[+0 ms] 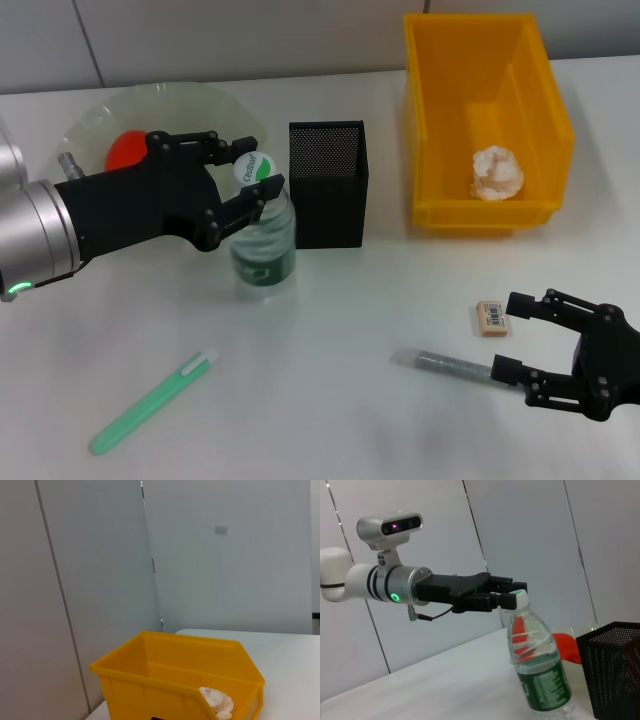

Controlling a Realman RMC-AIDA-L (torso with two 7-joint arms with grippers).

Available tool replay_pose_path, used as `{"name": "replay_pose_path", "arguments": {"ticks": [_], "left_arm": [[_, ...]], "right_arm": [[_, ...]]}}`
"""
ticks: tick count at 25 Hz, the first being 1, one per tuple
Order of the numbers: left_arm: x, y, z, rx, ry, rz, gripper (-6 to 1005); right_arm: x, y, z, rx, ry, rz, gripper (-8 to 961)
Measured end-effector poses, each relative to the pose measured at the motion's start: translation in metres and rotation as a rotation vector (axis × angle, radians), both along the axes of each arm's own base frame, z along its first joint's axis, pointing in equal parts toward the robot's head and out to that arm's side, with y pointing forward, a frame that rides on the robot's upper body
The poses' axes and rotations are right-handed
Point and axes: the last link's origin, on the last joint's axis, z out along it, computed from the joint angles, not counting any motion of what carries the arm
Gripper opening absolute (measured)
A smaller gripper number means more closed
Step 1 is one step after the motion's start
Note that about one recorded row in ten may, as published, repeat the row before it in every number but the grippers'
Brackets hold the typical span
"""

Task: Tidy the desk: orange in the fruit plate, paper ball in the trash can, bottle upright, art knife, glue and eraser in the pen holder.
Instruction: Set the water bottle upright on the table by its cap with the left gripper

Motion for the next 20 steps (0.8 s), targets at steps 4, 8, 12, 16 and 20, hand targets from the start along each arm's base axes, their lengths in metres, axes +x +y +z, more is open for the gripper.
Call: {"name": "replay_pose_path", "arguments": {"ticks": [4, 8, 12, 16, 20], "left_arm": [[0.0, 0.0, 0.0, 0.0, -0.005, 0.003, 428], [-0.001, 0.0, 0.001, 0.0, -0.004, 0.004, 428], [-0.004, 0.001, 0.005, 0.005, -0.007, 0.017, 428], [-0.008, 0.001, 0.01, 0.009, -0.013, 0.026, 429], [-0.014, -0.001, 0.013, 0.01, -0.016, 0.038, 429]], "right_arm": [[0.0, 0.0, 0.0, 0.0, 0.0, 0.0, 827], [0.0, 0.0, 0.0, 0.001, -0.001, 0.0, 827], [0.001, -0.001, 0.0, 0.0, -0.001, -0.003, 826], [0.001, -0.001, 0.001, 0.001, -0.001, -0.005, 826], [0.001, -0.001, 0.001, 0.002, -0.001, -0.006, 826]]}}
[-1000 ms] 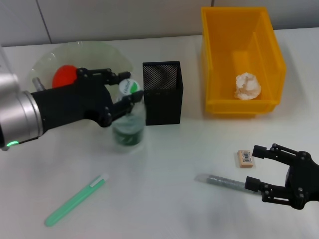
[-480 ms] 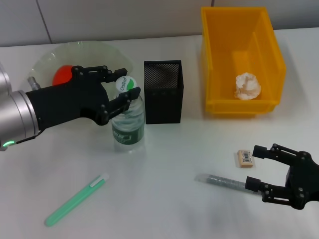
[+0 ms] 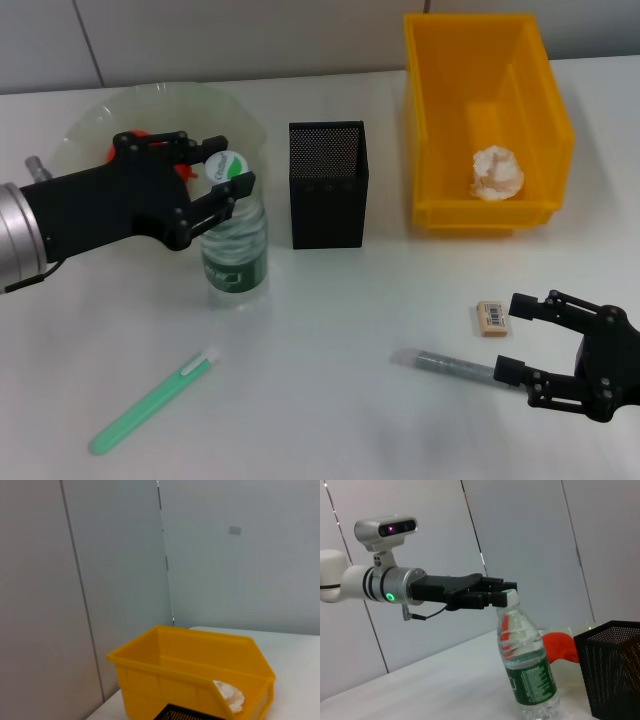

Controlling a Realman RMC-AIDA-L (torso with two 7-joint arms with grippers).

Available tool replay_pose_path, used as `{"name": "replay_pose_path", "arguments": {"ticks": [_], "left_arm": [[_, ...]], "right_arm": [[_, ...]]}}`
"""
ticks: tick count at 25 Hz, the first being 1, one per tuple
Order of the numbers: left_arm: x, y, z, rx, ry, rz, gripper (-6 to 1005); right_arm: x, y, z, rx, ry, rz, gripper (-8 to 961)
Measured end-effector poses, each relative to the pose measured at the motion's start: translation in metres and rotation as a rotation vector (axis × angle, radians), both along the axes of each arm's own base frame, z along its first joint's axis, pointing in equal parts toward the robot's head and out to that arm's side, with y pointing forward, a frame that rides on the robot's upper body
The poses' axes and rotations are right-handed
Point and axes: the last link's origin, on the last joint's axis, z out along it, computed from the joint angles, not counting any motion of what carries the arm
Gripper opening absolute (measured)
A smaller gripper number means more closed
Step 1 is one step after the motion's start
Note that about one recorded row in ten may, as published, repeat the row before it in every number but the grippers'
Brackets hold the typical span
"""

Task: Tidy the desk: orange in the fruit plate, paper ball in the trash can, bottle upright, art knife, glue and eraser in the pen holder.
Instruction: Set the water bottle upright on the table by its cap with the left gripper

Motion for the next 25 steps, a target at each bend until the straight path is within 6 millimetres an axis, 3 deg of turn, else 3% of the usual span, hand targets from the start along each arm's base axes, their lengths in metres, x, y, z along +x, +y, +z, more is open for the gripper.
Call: {"name": "replay_pose_path", "arguments": {"ticks": [8, 25], "left_arm": [[-0.016, 0.001, 0.005, 0.019, -0.009, 0.039, 430], [-0.01, 0.0, 0.007, 0.008, -0.05, 0.014, 431]], "right_arm": [[0.0, 0.0, 0.0, -0.002, 0.0, 0.001, 826], [-0.001, 0.0, 0.001, -0.006, 0.002, 0.008, 827]]}}
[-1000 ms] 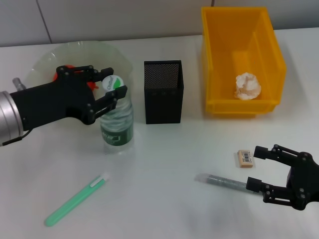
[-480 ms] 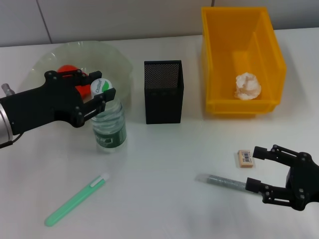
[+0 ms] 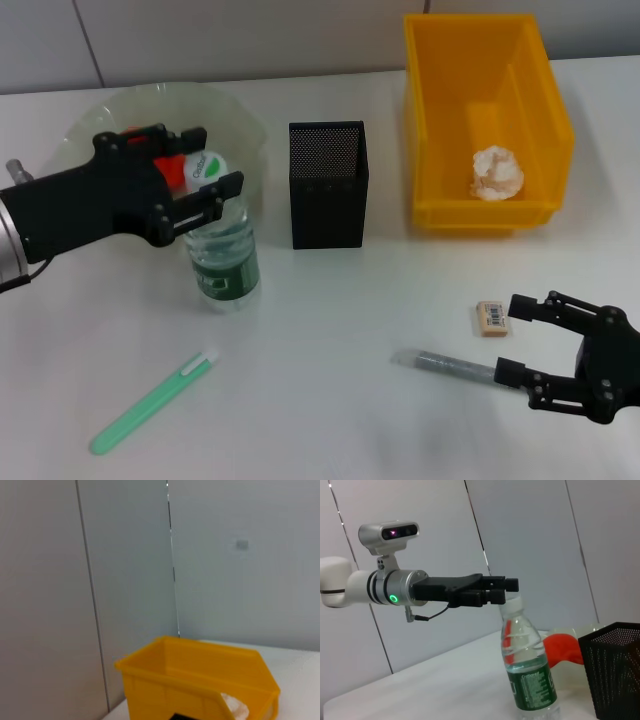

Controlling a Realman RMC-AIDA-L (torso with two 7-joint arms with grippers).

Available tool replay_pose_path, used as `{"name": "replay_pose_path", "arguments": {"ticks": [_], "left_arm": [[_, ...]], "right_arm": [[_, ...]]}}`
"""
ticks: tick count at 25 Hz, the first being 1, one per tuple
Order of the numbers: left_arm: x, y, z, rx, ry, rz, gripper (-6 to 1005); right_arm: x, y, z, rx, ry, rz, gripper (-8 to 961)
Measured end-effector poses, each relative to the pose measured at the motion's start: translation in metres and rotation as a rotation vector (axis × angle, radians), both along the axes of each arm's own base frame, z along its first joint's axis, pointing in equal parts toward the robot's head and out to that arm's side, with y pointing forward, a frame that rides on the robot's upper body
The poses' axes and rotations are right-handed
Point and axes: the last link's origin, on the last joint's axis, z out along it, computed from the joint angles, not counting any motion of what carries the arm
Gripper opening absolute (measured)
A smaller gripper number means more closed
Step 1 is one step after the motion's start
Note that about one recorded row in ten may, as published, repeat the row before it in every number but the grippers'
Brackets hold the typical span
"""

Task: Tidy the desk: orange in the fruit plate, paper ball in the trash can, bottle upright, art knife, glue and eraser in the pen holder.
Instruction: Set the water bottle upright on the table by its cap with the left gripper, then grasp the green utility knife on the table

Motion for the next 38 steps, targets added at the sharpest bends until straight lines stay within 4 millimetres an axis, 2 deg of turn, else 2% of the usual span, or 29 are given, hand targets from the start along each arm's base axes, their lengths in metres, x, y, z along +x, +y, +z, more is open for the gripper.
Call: {"name": "replay_pose_path", "arguments": {"ticks": [7, 9, 12, 13, 15, 18, 23, 32, 35, 36, 38], "left_arm": [[0.003, -0.001, 0.009, 0.024, -0.022, -0.037, 666], [0.005, -0.008, 0.027, 0.044, -0.065, -0.061, 721], [0.007, -0.014, 0.035, 0.043, -0.085, -0.087, 805], [0.007, -0.014, 0.035, 0.043, -0.085, -0.087, 804], [0.016, -0.028, 0.045, -0.005, -0.087, -0.123, 803], [0.02, -0.031, 0.046, -0.026, -0.067, -0.111, 800], [0.027, -0.035, 0.039, -0.153, 0.162, 0.042, 797], [0.033, -0.056, 0.048, -0.211, 0.278, 0.239, 796], [0.036, -0.058, 0.042, -0.244, 0.306, 0.29, 797], [0.041, -0.054, 0.028, -0.279, 0.37, 0.353, 797], [0.045, -0.052, 0.016, -0.3, 0.428, 0.37, 795]], "right_arm": [[0.001, -0.002, 0.007, 0.002, 0.003, 0.015, 827], [0.001, -0.002, 0.008, 0.003, 0.0, 0.014, 827], [0.001, 0.001, 0.017, 0.004, 0.005, 0.015, 827], [0.001, 0.001, 0.017, 0.004, 0.005, 0.015, 827], [0.0, 0.003, 0.023, 0.007, 0.005, 0.028, 827], [-0.001, 0.005, 0.031, 0.014, -0.008, 0.059, 827], [-0.006, 0.011, 0.037, 0.024, -0.033, 0.099, 826], [0.0, 0.009, 0.039, 0.044, -0.035, 0.049, 826], [0.003, 0.007, 0.039, 0.054, -0.041, 0.036, 826], [0.004, 0.007, 0.039, 0.055, -0.046, 0.036, 826], [0.006, 0.006, 0.038, 0.06, -0.059, 0.039, 826]]}}
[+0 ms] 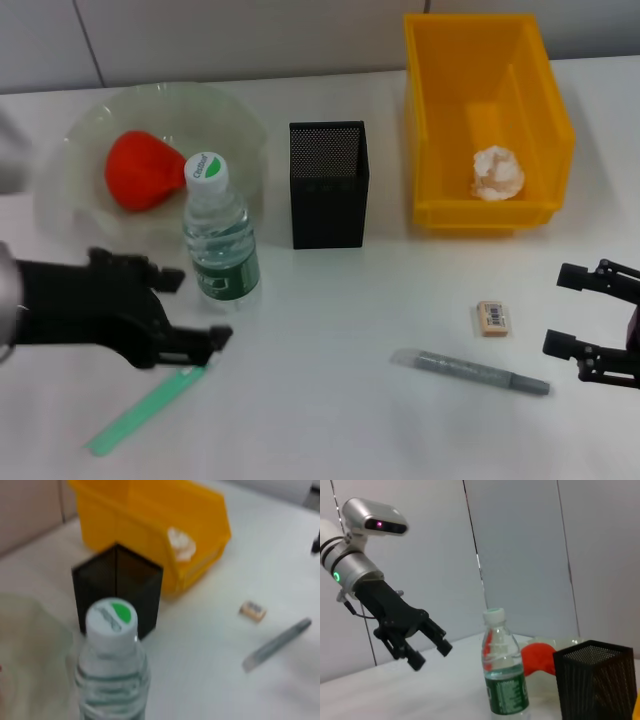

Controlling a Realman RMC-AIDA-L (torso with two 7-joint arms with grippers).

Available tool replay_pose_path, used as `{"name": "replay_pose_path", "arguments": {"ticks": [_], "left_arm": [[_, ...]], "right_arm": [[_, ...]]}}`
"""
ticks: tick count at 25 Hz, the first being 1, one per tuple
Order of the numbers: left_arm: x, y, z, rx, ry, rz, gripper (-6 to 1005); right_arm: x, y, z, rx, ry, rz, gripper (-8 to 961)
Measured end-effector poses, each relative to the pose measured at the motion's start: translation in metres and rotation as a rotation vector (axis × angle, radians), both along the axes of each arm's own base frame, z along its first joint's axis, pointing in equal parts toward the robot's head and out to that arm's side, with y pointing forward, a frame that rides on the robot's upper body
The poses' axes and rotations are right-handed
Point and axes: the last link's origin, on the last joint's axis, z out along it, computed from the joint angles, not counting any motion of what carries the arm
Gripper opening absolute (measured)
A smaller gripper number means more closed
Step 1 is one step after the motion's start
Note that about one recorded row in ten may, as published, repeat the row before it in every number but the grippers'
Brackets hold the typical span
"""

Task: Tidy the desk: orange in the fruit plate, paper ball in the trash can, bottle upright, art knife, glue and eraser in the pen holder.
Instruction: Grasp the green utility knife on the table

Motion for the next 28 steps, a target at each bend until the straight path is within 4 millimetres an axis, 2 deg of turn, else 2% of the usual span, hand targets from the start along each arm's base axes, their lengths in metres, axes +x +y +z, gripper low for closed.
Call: {"name": "replay_pose_path", "arguments": {"ticks": [2, 3, 9, 16, 21, 28], "left_arm": [[0.002, 0.0, -0.007, -0.014, 0.031, 0.003, 794], [0.008, 0.001, -0.021, -0.026, 0.103, 0.003, 793], [0.017, -0.001, -0.034, -0.018, 0.165, 0.036, 790], [0.014, 0.001, -0.047, -0.007, 0.267, 0.104, 786], [0.011, 0.003, -0.065, -0.043, 0.327, 0.137, 784], [0.006, 0.009, -0.07, -0.036, 0.365, 0.172, 783]], "right_arm": [[0.001, 0.0, -0.002, 0.004, -0.013, 0.005, 826], [0.001, 0.001, -0.003, 0.002, -0.018, 0.007, 826], [-0.002, 0.008, -0.005, -0.003, -0.029, 0.018, 827], [-0.003, 0.013, -0.004, 0.003, -0.04, 0.024, 827], [-0.002, 0.016, -0.005, -0.01, -0.063, 0.023, 827], [-0.002, 0.017, -0.01, -0.021, -0.077, 0.03, 827]]}}
